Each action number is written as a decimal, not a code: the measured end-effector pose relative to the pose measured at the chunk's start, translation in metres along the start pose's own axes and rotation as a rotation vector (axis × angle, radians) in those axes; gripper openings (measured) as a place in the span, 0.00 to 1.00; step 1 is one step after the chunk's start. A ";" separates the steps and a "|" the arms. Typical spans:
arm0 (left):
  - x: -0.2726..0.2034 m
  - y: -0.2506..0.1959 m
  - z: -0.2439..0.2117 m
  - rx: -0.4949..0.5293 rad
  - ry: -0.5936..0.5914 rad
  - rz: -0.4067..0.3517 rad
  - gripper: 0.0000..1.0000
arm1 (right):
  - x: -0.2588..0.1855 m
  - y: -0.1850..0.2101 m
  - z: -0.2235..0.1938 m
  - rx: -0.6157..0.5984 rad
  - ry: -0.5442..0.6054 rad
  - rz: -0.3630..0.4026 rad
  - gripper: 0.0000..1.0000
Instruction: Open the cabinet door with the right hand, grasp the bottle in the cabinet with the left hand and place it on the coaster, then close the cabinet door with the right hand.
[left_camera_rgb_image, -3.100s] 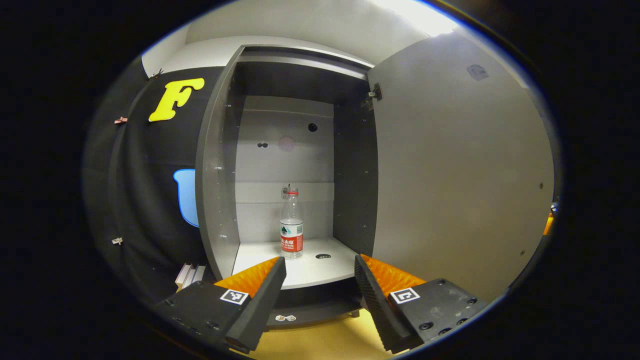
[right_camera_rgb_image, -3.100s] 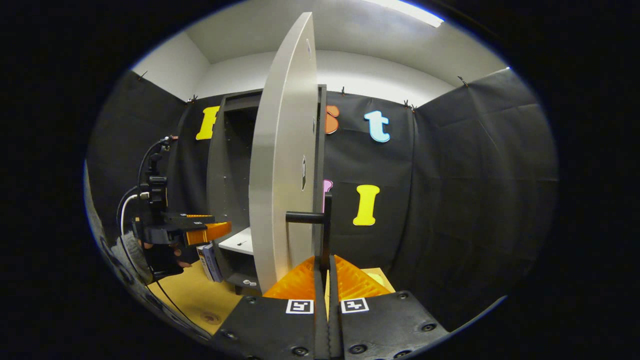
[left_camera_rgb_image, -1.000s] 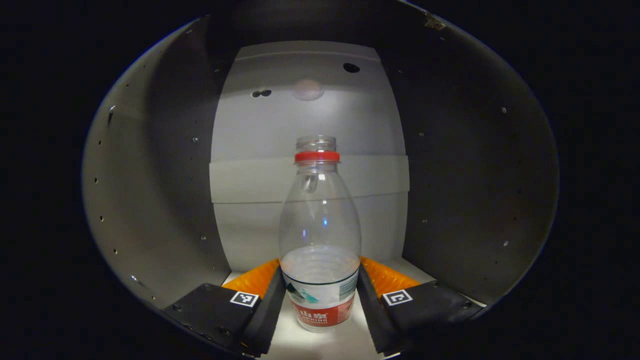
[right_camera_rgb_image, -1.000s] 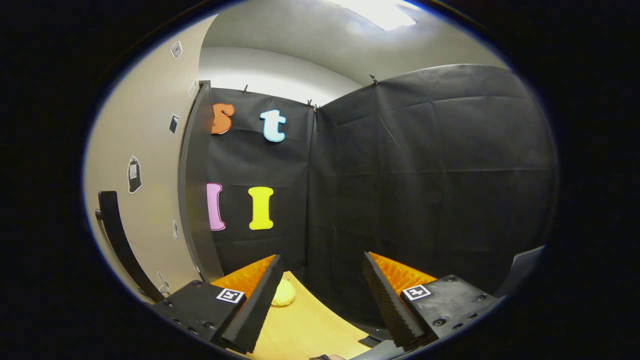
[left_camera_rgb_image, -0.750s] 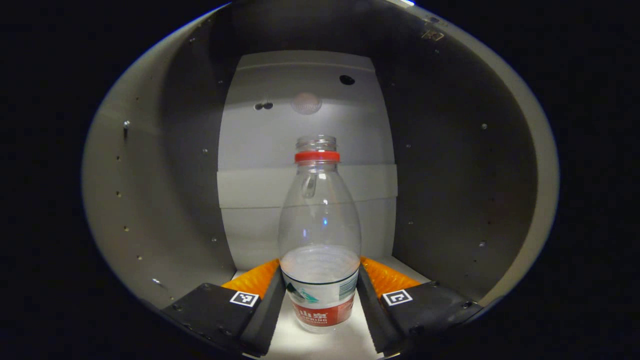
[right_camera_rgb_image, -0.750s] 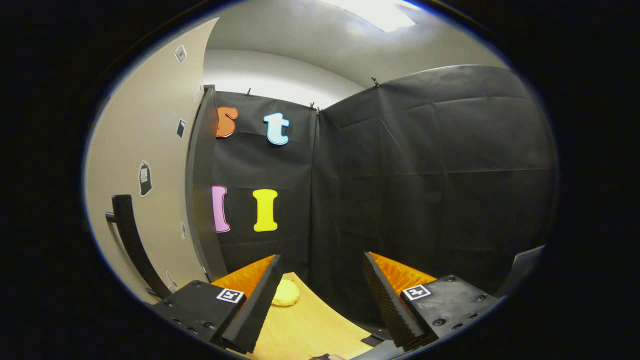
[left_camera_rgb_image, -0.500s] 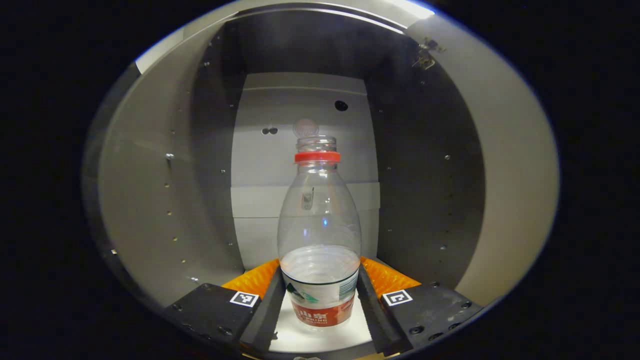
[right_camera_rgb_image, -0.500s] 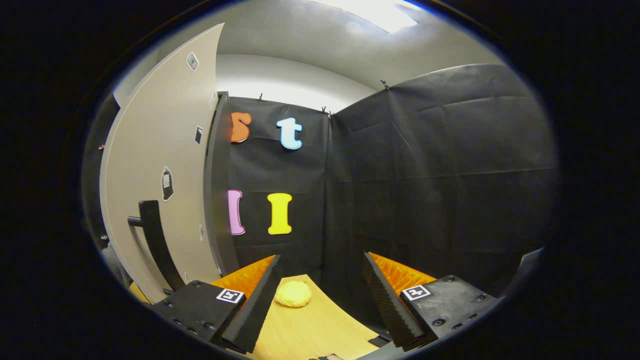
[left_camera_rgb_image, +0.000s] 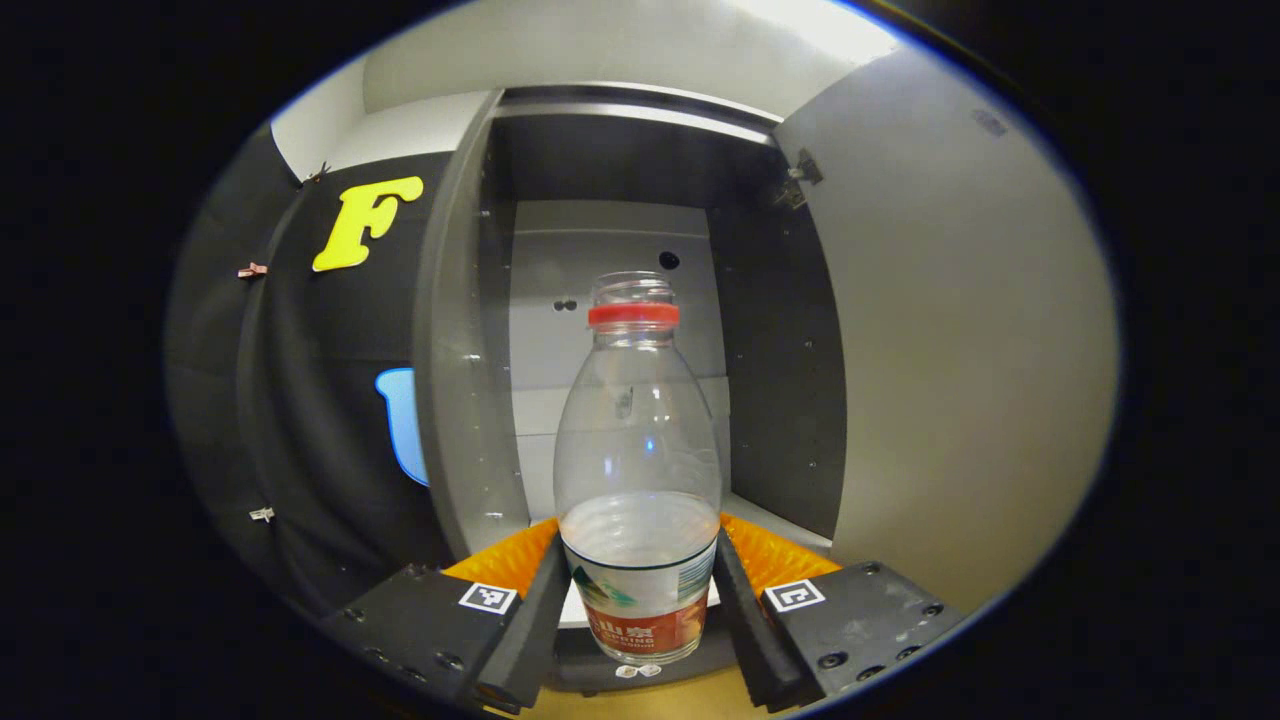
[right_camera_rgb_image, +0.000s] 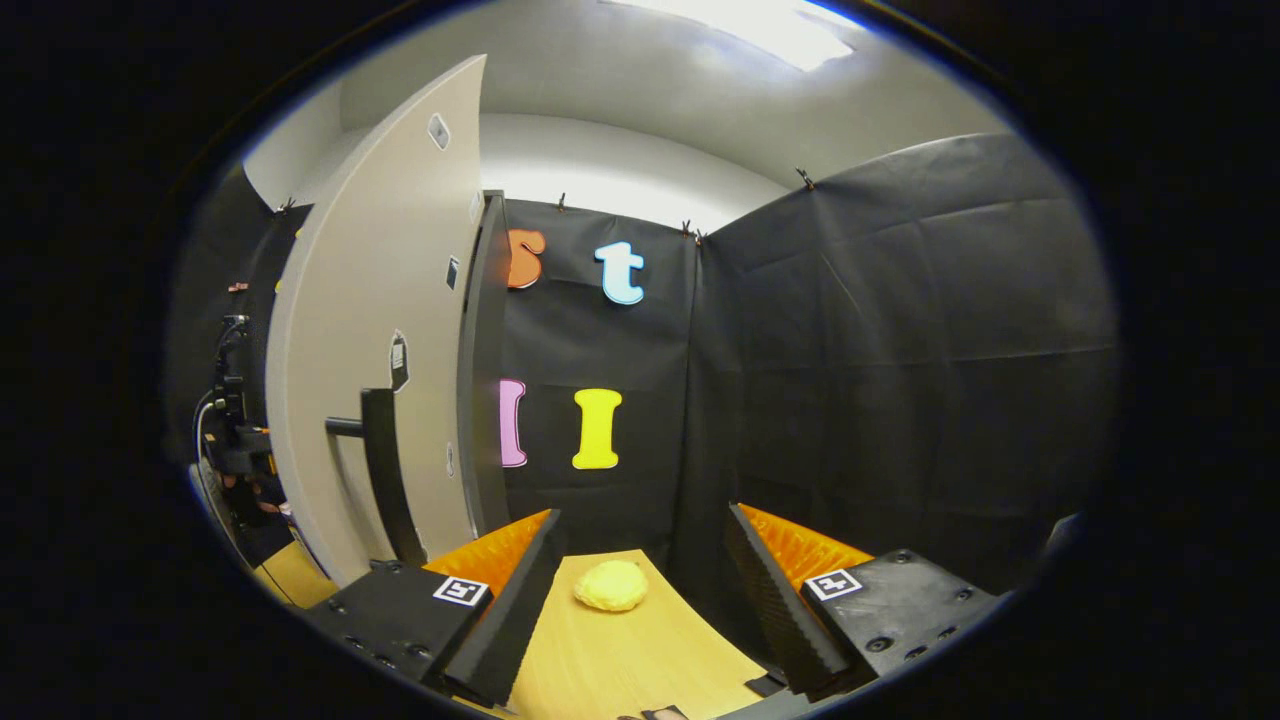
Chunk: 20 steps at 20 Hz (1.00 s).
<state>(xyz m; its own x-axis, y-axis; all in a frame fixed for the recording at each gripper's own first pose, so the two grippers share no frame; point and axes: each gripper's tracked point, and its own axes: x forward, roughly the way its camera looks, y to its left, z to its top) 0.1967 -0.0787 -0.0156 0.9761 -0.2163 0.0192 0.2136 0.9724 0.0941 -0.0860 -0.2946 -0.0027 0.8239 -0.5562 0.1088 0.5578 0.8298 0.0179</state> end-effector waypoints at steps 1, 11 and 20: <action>-0.011 0.004 0.000 -0.004 -0.009 -0.005 0.75 | -0.008 0.006 0.003 -0.009 -0.005 -0.011 0.99; -0.138 0.026 -0.050 -0.010 0.013 -0.124 0.75 | -0.107 0.102 0.026 -0.022 -0.033 0.052 0.97; -0.185 0.015 -0.162 -0.033 0.054 -0.161 0.76 | -0.101 0.223 -0.014 0.068 0.000 0.272 0.97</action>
<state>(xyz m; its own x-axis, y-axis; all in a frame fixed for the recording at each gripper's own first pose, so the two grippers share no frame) 0.0261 -0.0096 -0.1790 0.9298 -0.3651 -0.0471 0.3674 0.9282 0.0585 -0.0434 -0.0538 -0.0235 0.9426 -0.3122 0.1189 0.3077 0.9499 0.0548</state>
